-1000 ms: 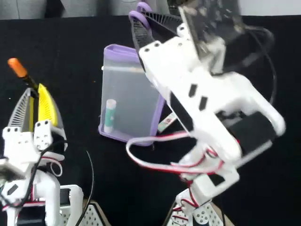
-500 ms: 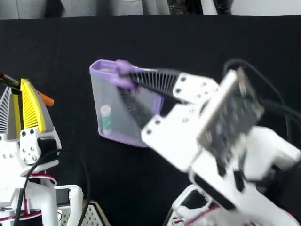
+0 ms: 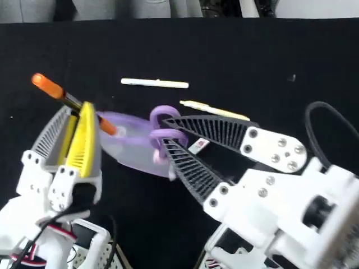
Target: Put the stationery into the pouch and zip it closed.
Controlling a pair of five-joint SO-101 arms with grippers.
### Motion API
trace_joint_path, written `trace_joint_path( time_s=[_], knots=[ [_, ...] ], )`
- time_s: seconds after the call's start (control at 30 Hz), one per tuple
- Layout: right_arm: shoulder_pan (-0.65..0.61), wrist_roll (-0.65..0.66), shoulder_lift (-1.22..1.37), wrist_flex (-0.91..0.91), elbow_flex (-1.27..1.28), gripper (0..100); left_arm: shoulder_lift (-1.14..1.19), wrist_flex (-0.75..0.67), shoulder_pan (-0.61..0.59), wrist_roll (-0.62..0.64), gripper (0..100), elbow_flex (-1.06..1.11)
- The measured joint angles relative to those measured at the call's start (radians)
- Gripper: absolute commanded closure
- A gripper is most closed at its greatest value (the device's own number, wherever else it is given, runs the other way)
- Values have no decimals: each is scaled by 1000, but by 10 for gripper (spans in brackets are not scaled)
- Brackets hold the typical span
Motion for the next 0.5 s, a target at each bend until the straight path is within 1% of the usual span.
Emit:
trace_joint_path(
  time_s=[0.07, 0.5],
  knots=[
    [0, 8, -28, 0, 2, 987, 0, -5, 25, 0, 971, 0],
    [-2, 12, -31, -12, 23, 987, 0, -9, 34, 0, 971, -15]
  ],
)
